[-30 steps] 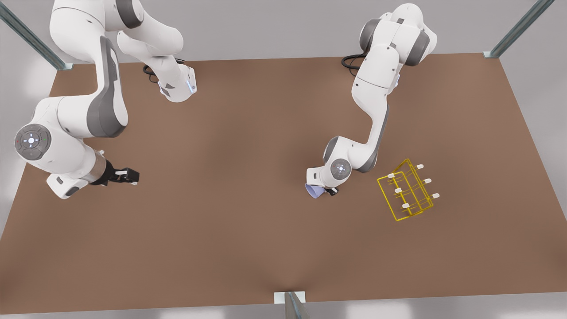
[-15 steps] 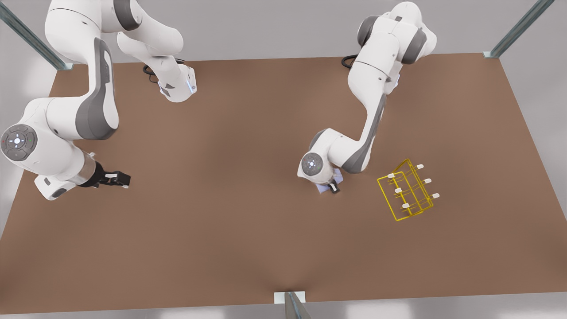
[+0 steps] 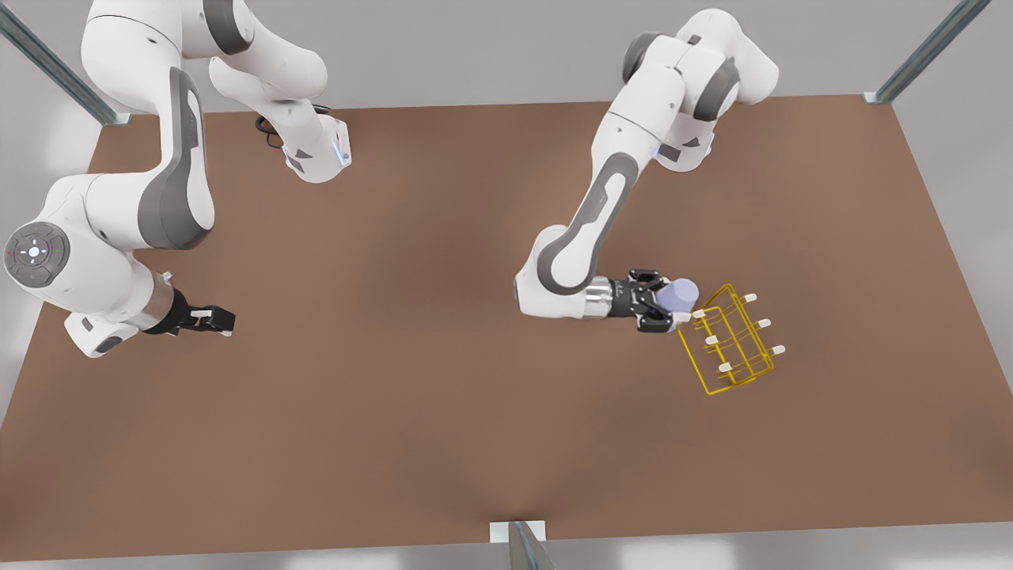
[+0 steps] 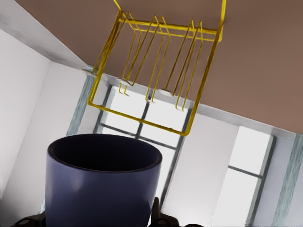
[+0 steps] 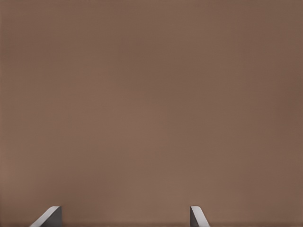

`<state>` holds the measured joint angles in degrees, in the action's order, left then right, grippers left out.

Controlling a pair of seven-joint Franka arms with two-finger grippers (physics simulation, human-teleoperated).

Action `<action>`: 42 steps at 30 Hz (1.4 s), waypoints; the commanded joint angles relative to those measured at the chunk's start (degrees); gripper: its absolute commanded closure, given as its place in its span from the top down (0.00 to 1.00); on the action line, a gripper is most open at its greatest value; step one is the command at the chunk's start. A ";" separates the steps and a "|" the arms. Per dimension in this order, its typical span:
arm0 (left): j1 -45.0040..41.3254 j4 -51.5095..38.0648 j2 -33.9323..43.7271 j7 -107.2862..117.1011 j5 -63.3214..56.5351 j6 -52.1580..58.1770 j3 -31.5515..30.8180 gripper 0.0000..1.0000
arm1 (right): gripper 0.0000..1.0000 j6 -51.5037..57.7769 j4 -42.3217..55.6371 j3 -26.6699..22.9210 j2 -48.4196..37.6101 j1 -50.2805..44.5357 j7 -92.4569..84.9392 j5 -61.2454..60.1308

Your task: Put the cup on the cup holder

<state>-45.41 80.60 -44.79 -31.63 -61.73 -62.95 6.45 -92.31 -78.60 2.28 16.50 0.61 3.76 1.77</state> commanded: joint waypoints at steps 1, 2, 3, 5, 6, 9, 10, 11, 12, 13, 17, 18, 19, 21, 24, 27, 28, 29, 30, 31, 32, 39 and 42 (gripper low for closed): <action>-0.02 1.75 -0.04 -5.29 -3.49 8.19 0.05 0.81 | 1.00 0.03 0.03 0.00 -0.07 0.00 0.11 -0.01; -0.03 3.24 -0.04 -4.94 -3.40 8.54 0.05 0.81 | 1.00 0.03 0.03 0.00 -0.07 0.00 0.11 -0.01; 0.15 4.21 -0.04 -4.76 -3.40 8.63 0.23 0.81 | 1.00 0.03 0.03 0.00 -0.07 0.00 0.11 -0.01; 1.47 4.83 -0.04 -4.58 -3.40 8.63 0.41 0.81 | 1.00 0.03 0.03 0.00 -0.07 0.00 0.20 -0.01; 2.00 5.88 -0.12 -2.83 -3.40 8.10 0.41 0.81 | 1.00 0.03 0.03 0.01 -0.07 0.00 0.20 -0.01; 3.58 6.32 -0.12 -1.07 -3.31 5.91 0.41 0.81 | 1.00 0.03 0.03 0.01 -0.07 0.00 0.20 -0.01; 3.58 7.11 -0.04 -0.89 -3.31 5.64 0.41 0.81 | 1.00 0.03 0.03 0.09 -0.07 0.00 0.20 -0.01; 3.49 8.43 0.05 -0.54 -2.96 5.55 0.32 0.81 | 1.00 0.03 0.03 0.09 -0.07 0.00 0.11 -0.01; 3.32 9.31 0.23 1.12 -1.20 5.55 0.32 0.81 | 1.00 0.03 0.03 0.09 -0.07 0.00 0.20 -0.01; 3.23 10.54 0.66 2.18 -0.59 5.64 0.23 0.81 | 1.00 0.03 0.03 0.09 -0.07 0.00 0.20 -0.01; 3.40 11.42 0.40 6.23 1.88 2.22 0.23 0.81 | 1.00 0.03 0.03 0.01 -0.07 0.00 0.20 -0.01; 3.40 11.33 0.40 6.31 2.14 1.25 0.23 0.81 | 1.00 0.03 0.03 0.09 -0.07 0.00 0.11 -0.01; 3.49 11.15 0.32 7.10 2.67 -0.07 0.23 0.81 | 1.00 0.03 0.03 0.09 -0.07 0.00 0.20 -0.01; 3.49 10.98 0.32 7.98 3.46 -1.30 0.23 0.81 | 1.00 0.03 0.03 0.09 -0.07 0.00 0.20 -0.01; 3.58 10.98 -0.39 8.86 3.46 -2.18 0.23 0.81 | 1.00 0.03 0.03 0.09 -0.07 0.00 0.11 0.08; 3.75 10.98 -1.09 10.01 3.37 -3.23 0.32 0.81 | 1.00 0.03 0.03 0.09 -0.07 0.00 0.20 0.08; 3.75 10.98 -1.09 10.01 3.28 -3.50 0.41 0.81 | 1.00 0.03 0.03 0.09 -0.07 0.00 0.11 0.08; 3.75 11.07 -1.09 10.01 3.20 -3.41 0.41 0.81 | 1.00 0.03 0.03 0.09 -0.07 0.00 0.20 0.08; 3.67 10.98 -1.09 9.92 3.20 -3.32 0.41 0.81 | 1.00 0.03 0.03 0.09 -0.07 0.00 0.11 0.08; 3.67 10.98 -1.00 9.83 3.11 -3.32 0.41 0.81 | 1.00 0.03 0.03 0.09 -0.07 0.00 0.11 0.08; 3.67 10.98 -1.00 9.74 2.93 -3.23 0.41 0.81 | 1.00 0.03 0.03 0.09 -0.07 0.00 0.20 0.08; 6.13 10.80 -2.32 9.92 -0.32 -5.43 0.49 0.81 | 1.00 0.03 0.03 0.09 -0.07 0.00 0.20 0.17; 5.86 10.80 -2.67 10.18 0.03 -5.17 0.49 1.00 | 1.00 0.03 0.03 0.09 -0.07 0.00 0.11 0.17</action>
<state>-39.49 91.42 -47.45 -24.40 -61.62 -67.62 6.92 -92.31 -78.60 2.37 16.50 0.62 3.94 1.95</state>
